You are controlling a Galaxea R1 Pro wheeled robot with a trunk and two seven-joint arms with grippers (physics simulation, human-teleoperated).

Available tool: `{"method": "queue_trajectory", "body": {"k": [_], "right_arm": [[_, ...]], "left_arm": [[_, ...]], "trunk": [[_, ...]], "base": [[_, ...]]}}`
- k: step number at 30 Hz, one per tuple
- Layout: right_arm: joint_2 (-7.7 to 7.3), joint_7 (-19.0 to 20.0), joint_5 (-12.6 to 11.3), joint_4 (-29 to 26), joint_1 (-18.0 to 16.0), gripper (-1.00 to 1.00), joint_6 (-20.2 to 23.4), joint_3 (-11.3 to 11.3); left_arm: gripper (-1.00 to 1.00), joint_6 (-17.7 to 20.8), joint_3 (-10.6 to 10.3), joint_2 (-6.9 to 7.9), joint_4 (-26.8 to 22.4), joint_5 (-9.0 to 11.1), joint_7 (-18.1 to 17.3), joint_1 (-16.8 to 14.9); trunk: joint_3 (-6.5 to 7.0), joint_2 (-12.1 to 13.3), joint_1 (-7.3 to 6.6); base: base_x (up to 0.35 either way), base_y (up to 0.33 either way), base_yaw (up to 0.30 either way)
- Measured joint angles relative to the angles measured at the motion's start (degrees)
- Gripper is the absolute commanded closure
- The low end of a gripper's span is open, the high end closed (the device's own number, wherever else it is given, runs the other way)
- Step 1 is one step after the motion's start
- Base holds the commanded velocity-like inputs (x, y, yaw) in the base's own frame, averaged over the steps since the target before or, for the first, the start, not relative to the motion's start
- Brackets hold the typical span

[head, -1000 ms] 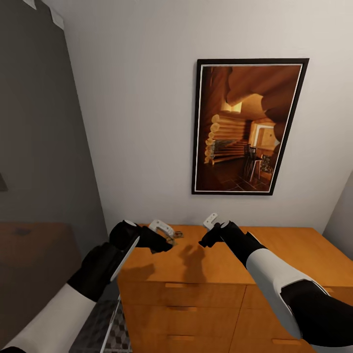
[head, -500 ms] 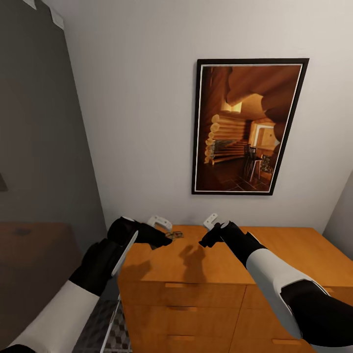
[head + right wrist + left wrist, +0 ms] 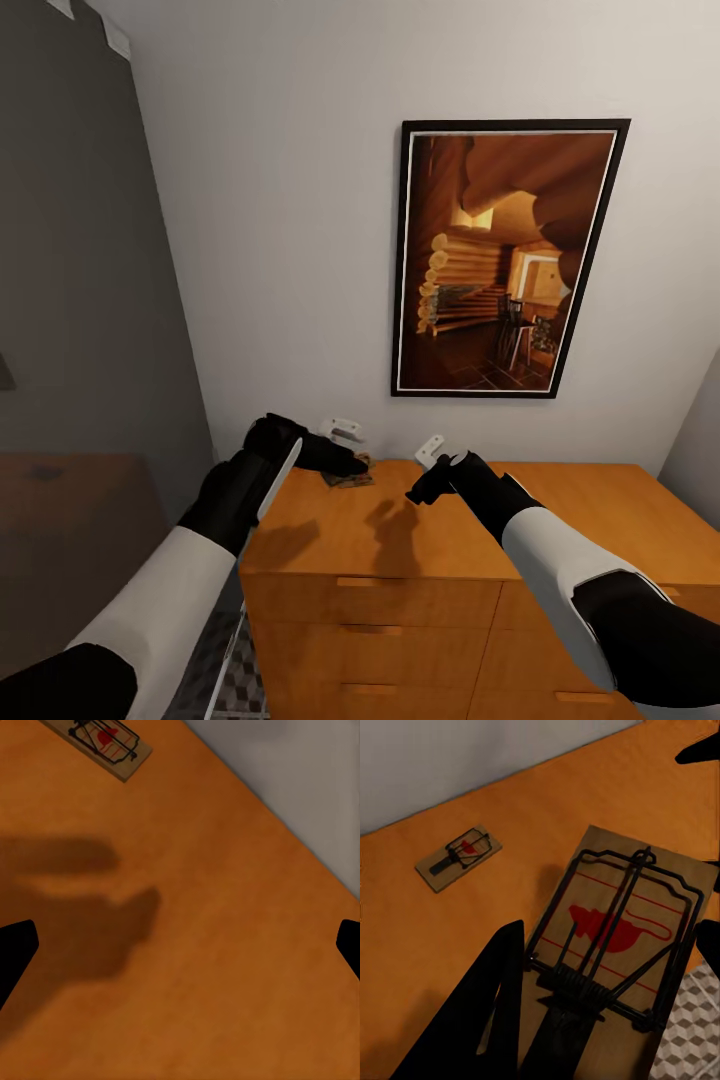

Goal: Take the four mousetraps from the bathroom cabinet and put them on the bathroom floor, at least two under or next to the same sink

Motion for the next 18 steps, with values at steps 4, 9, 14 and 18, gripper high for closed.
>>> {"method": "queue_trajectory", "body": {"k": [4, 9, 14, 18], "right_arm": [[0.0, -0.01, 0.0, 0.0, 0.0, -1.0, 0.0, 0.0], [0.0, -0.01, 0.0, 0.0, 0.0, -1.0, 0.0, 0.0], [-0.03, -0.01, -0.06, 0.0, 0.0, -1.0, 0.0, 0.0], [-0.14, -0.01, -0.06, 0.0, 0.0, -1.0, 0.0, 0.0]], "left_arm": [[1.0, 0.0, 0.55, -0.25, 0.36, -0.05, 0.0, -0.57], [1.0, 0.0, 0.77, -0.31, 0.35, -0.01, 0.0, -0.76], [1.0, -0.01, 0.91, 0.18, -1.2, 0.07, 0.0, -0.73], [1.0, -0.01, 1.07, 0.35, -4.35, 0.11, 0.0, -0.71]], "trunk": [[0.0, 0.0, 0.0], [0.0, 0.0, 0.0], [0.0, 0.0, 0.0], [0.0, 0.0, 0.0]], "base": [[0.0, 0.0, 0.0], [0.0, 0.0, 0.0], [0.0, 0.0, 0.0], [0.0, 0.0, 0.0]]}}
